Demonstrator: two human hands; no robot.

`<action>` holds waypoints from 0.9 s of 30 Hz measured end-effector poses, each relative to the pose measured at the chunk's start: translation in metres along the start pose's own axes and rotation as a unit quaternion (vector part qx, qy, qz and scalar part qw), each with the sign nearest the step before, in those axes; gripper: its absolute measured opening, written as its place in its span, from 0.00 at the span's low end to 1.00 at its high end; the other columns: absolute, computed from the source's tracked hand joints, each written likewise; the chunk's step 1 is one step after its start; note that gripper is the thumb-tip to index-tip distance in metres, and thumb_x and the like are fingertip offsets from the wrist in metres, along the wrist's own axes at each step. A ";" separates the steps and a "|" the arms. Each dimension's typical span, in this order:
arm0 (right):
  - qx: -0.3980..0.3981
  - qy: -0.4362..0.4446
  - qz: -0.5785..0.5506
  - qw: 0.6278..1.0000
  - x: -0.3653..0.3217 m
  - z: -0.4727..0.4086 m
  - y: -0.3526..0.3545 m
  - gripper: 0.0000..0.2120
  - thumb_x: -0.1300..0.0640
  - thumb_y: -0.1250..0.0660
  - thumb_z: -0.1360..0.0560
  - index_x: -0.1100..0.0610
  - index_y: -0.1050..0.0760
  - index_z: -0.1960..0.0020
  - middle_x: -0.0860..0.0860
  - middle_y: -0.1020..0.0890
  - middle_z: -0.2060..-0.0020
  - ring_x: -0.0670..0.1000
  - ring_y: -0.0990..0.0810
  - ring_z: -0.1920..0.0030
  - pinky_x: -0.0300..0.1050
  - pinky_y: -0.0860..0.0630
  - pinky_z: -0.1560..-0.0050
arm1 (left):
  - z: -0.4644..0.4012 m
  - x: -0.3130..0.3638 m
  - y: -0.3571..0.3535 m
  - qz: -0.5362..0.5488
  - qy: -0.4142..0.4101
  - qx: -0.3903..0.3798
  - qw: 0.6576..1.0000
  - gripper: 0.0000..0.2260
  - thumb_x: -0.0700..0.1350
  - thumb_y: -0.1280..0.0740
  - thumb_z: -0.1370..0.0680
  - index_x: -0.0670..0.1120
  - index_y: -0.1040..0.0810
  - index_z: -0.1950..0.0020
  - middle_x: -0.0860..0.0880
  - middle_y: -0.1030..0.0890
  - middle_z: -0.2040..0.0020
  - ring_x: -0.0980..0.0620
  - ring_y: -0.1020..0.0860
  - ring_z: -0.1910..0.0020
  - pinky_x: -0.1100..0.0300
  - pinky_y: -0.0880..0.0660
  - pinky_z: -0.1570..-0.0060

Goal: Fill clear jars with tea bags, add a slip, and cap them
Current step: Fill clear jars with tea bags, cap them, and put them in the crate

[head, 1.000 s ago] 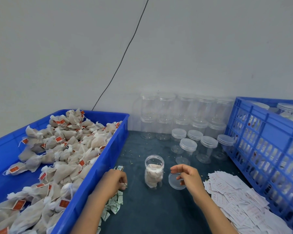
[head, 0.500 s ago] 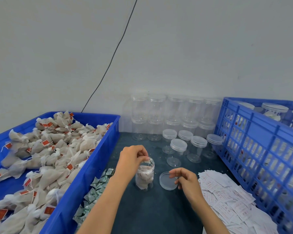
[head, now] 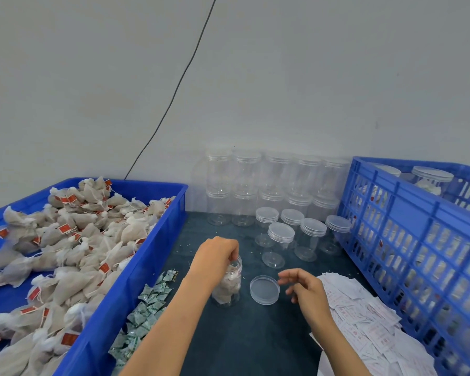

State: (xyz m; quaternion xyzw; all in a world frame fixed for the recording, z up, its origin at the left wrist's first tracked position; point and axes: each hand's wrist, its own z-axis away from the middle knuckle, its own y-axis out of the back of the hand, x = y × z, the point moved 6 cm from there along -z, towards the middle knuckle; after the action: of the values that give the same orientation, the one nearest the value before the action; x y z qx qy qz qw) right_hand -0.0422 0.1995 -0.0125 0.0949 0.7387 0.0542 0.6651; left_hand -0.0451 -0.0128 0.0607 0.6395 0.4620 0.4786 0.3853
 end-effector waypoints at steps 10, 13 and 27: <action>0.054 0.028 0.183 0.981 -0.006 -0.025 0.060 0.20 0.76 0.42 0.28 0.54 0.20 0.55 0.50 0.17 0.55 0.49 0.20 0.53 0.40 0.27 0.53 | 0.035 -0.024 0.000 0.285 0.017 0.211 0.935 0.11 0.42 0.27 0.26 0.48 0.23 0.45 0.55 0.23 0.48 0.58 0.27 0.47 0.65 0.31 0.45; 0.029 0.027 0.321 0.946 -0.001 -0.028 0.062 0.14 0.69 0.37 0.25 0.53 0.21 0.49 0.49 0.19 0.48 0.48 0.22 0.47 0.42 0.28 0.47 | 0.039 -0.033 -0.024 0.445 0.081 0.183 0.873 0.11 0.41 0.28 0.25 0.50 0.25 0.45 0.54 0.21 0.47 0.58 0.23 0.47 0.70 0.29 0.50; 0.101 -0.087 0.494 0.859 0.018 -0.024 0.086 0.13 0.53 0.35 0.21 0.57 0.24 0.61 0.52 0.20 0.59 0.53 0.23 0.59 0.46 0.27 0.58 | 0.038 -0.027 -0.067 0.573 0.096 0.224 0.782 0.09 0.55 0.41 0.20 0.51 0.27 0.47 0.54 0.19 0.53 0.60 0.21 0.55 0.70 0.28 0.56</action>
State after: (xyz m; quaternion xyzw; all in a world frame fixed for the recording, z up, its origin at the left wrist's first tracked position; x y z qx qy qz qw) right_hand -0.0623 0.2882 -0.0100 0.5179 0.5355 0.2921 0.5998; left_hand -0.0261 -0.0223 -0.0186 0.8054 0.1392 0.5532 -0.1612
